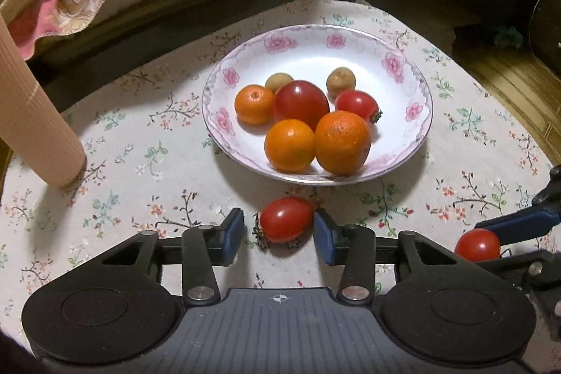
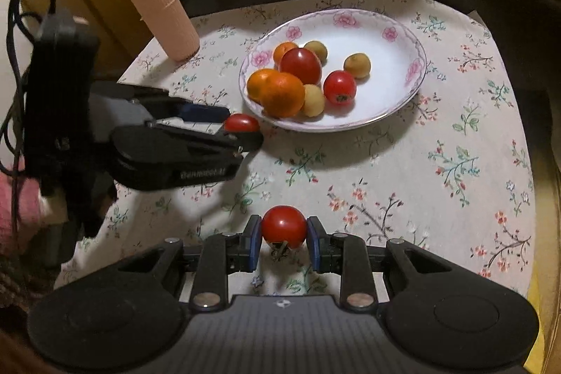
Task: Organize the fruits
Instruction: 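Grasp a red cherry tomato with the right tool while the left tool grasps another, then lift both held cherry tomatoes off the tablecloth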
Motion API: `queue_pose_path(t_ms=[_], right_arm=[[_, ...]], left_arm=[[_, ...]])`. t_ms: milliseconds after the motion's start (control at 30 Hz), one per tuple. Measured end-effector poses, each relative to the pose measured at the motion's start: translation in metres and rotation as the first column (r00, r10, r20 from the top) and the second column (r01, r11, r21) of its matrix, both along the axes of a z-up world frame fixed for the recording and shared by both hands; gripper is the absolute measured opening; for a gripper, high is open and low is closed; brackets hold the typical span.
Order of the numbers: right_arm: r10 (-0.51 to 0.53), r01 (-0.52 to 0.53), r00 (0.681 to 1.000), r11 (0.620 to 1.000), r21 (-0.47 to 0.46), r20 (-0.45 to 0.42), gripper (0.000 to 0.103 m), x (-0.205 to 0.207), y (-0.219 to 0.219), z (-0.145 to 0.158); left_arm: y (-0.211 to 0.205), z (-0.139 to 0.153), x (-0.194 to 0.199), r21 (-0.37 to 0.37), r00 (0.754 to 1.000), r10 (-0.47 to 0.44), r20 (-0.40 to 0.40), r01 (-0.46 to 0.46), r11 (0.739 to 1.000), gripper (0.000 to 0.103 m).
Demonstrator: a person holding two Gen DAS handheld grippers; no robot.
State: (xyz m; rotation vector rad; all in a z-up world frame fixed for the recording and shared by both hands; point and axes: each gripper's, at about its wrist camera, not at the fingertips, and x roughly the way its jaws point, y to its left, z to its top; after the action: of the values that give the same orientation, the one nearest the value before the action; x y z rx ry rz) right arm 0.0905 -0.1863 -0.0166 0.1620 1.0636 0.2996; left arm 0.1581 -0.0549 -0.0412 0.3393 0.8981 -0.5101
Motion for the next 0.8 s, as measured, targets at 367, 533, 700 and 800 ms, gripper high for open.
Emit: queue_pose_path(t_ms=[367,533,700,800], right_arm=[[-0.001,0.001,1.0,1.0,-0.019,-0.004,0.03,0.005,-0.005,-0.006],[0.023,-0.023,1.0,0.999,-0.035,0.001,0.03,0.004,-0.001,-0.006],[0.059,-0.06,0.998,0.995,-0.075,-0.01,0.03,0.0,0.007,-0.013],[0.079,-0.08,0.997,0.992,-0.095,-0.01,0.03,-0.002,0.011,-0.017]], left_arm=[[-0.003,0.001,-0.004,0.004,1.0,0.005,-0.02,-0.005,1.0,0.039],[0.003,0.007,-0.022,0.03,0.999,0.012,-0.036,-0.011,0.999,0.039],[0.009,0.01,-0.048,0.033,0.998,0.013,-0.057,-0.011,0.999,0.04],[0.013,0.004,-0.06,0.039,0.997,0.012,-0.077,-0.009,0.999,0.041]])
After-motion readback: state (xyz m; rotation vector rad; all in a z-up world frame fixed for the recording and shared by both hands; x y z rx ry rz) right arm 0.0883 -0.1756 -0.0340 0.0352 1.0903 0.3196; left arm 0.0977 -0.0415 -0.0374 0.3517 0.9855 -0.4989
